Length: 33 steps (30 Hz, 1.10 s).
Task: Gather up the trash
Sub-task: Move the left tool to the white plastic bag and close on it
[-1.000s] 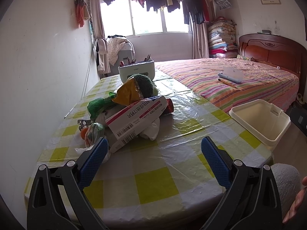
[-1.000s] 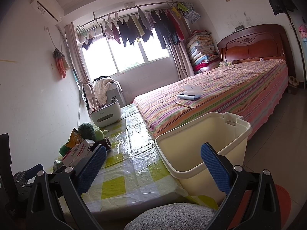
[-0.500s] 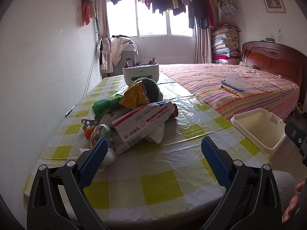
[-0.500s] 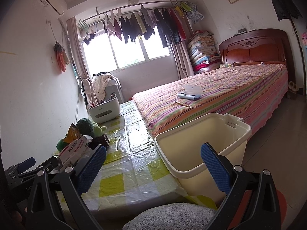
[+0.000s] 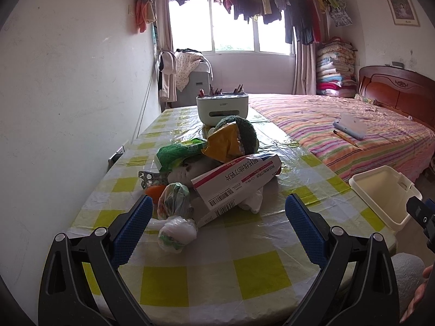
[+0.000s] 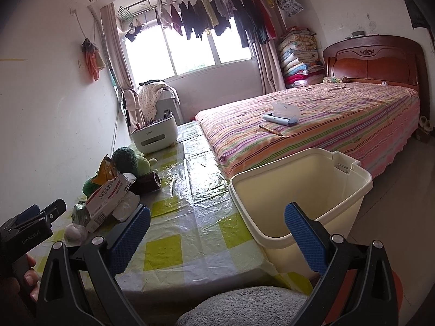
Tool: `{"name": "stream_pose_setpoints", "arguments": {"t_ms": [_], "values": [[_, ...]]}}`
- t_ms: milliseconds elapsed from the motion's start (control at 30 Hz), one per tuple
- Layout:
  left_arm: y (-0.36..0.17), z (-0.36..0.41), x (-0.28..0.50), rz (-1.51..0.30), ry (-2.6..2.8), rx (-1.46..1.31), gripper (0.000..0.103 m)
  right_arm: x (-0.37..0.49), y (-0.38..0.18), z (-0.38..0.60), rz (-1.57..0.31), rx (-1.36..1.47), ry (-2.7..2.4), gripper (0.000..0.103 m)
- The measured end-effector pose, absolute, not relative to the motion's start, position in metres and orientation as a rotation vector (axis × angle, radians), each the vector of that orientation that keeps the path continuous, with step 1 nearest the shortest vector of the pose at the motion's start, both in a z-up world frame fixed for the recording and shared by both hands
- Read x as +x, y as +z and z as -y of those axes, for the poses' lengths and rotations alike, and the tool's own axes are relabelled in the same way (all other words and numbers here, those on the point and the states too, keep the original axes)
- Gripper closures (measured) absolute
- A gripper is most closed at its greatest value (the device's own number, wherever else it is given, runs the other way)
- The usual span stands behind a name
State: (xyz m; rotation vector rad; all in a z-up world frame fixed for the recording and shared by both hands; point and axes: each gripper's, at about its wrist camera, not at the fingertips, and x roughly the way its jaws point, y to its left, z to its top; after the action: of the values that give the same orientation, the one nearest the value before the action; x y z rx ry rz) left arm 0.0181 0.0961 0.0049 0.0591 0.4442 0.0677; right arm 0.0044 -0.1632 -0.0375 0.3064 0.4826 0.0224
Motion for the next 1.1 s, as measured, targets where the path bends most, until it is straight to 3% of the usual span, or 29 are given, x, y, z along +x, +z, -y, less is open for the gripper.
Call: {"name": "stream_pose_setpoints", "arguments": {"t_ms": [600,933,1000,1067,1100], "values": [[-0.019,-0.166,0.038,-0.629,0.100,0.012,0.007,0.046,-0.026,0.112,-0.472,0.206,0.208,0.007],[-0.041,-0.165,0.079,-0.765,0.120,0.072,0.008,0.048,-0.026,0.101,-0.448,0.181,0.235,0.007],[-0.045,-0.164,0.086,-0.786,0.111,0.079,0.020,0.049,-0.026,0.100,-0.447,0.179,0.238,0.007],[-0.050,-0.166,0.093,-0.820,0.094,0.071,0.056,0.051,-0.026,0.098,-0.449,0.180,0.245,0.007],[-0.052,-0.168,0.096,-0.839,0.089,0.055,0.060,0.052,-0.026,0.097,-0.452,0.179,0.250,0.007]]}}
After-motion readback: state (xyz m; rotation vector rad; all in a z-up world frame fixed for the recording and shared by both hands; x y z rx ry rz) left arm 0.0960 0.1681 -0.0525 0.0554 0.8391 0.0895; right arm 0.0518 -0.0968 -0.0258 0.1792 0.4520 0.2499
